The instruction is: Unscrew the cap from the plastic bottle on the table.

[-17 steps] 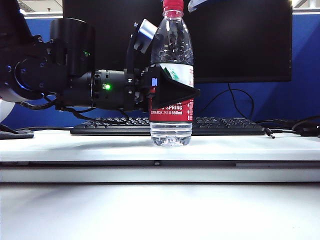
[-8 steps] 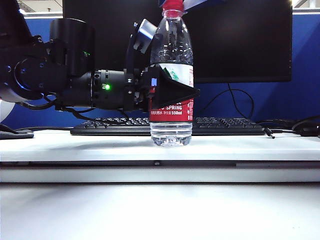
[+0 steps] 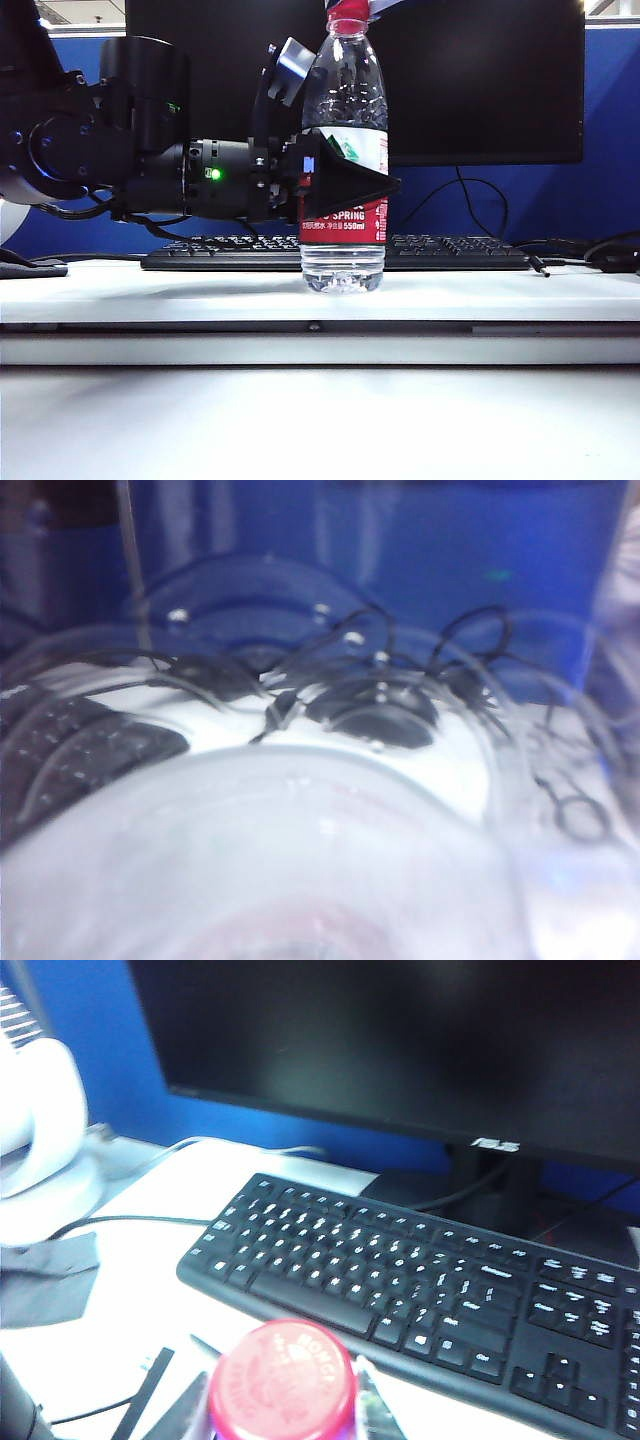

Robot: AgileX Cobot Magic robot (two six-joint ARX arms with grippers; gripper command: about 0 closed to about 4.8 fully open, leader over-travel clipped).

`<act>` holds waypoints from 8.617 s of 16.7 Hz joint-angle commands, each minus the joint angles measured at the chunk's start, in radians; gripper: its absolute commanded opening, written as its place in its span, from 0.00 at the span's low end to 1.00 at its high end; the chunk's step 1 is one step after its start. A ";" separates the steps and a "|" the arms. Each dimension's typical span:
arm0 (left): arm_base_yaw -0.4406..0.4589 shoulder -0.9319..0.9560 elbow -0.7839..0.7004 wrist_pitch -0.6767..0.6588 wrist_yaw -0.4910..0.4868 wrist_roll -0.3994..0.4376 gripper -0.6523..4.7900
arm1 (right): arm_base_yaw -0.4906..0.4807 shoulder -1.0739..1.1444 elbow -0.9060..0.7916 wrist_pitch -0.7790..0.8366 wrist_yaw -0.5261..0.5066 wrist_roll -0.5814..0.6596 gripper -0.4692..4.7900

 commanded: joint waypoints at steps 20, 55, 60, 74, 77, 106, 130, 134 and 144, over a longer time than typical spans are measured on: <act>-0.001 0.006 -0.003 -0.030 0.006 -0.007 0.62 | -0.436 0.033 0.004 -0.011 -1.068 -0.137 0.41; -0.008 0.006 -0.003 -0.030 0.029 -0.014 0.62 | 0.040 0.020 0.008 0.060 0.074 0.066 0.44; -0.008 0.006 -0.003 -0.030 0.029 -0.014 0.62 | 0.034 0.019 0.007 0.047 0.072 0.056 0.34; -0.008 0.006 -0.003 -0.030 0.029 -0.014 0.62 | -0.388 -0.008 0.008 -0.163 -0.986 -0.074 0.31; -0.008 0.006 -0.003 -0.030 0.029 -0.014 0.62 | -0.388 -0.008 0.008 -0.118 -0.970 -0.073 0.31; -0.006 0.006 -0.003 -0.034 -0.146 -0.003 0.62 | -0.415 -0.272 0.023 -0.284 -0.686 -0.002 0.09; -0.005 0.003 -0.004 0.278 -0.130 -0.200 1.00 | -0.410 -0.389 0.022 -0.419 -0.713 0.032 0.09; -0.005 -0.010 -0.004 0.375 -0.136 -0.232 1.00 | -0.408 -0.389 0.022 -0.419 -0.714 0.039 0.09; -0.005 -0.156 0.013 0.375 -0.223 -0.224 1.00 | -0.408 -0.397 0.022 -0.402 -0.713 0.041 0.09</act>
